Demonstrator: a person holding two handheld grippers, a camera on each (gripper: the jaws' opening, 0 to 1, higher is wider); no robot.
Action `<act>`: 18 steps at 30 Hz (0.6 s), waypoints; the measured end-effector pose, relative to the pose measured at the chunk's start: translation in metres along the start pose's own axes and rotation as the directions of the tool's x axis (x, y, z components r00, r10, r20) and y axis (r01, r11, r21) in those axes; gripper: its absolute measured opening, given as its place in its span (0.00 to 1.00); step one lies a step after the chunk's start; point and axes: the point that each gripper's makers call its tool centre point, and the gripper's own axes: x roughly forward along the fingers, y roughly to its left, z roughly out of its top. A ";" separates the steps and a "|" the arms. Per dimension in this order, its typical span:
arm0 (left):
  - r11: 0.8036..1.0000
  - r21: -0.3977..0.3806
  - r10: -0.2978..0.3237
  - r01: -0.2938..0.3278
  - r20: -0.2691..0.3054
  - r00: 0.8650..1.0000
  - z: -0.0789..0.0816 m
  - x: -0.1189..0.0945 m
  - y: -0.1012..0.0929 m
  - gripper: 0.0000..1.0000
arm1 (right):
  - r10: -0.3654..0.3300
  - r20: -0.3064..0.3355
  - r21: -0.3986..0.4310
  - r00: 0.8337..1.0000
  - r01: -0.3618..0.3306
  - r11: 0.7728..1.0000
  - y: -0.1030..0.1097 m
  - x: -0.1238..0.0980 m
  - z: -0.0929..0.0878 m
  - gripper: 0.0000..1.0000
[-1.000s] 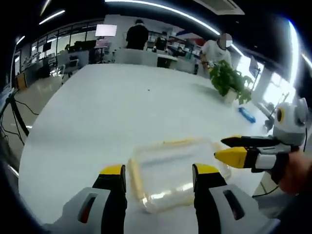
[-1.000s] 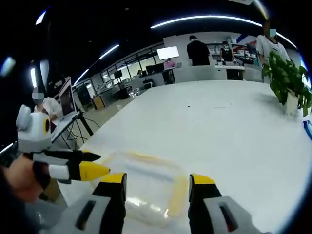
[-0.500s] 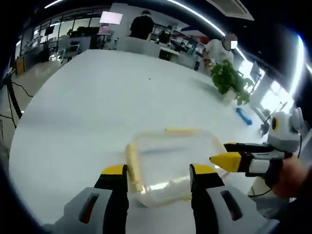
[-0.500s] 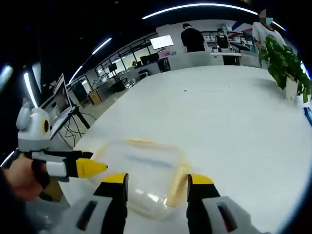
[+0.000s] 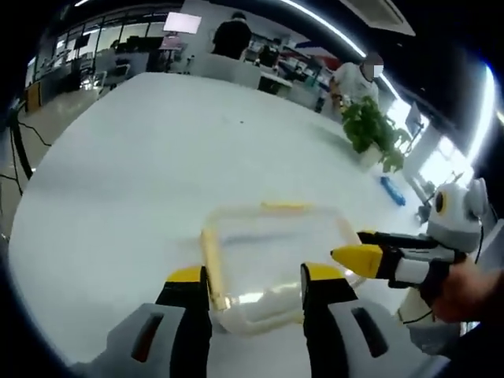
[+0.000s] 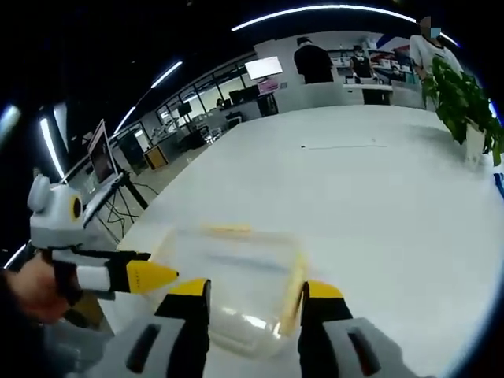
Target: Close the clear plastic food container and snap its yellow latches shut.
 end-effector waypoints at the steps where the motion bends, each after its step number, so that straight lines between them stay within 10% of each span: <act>1: 0.999 -0.034 -0.009 0.009 -0.003 1.000 -0.002 0.001 0.001 0.46 | -0.002 0.003 0.002 1.000 0.002 1.000 0.000 0.000 0.003 0.43; 18: 1.000 0.007 -0.017 0.017 -0.007 1.000 0.011 0.002 0.009 0.46 | -0.018 0.025 0.009 1.000 0.018 1.000 0.003 0.016 0.018 0.43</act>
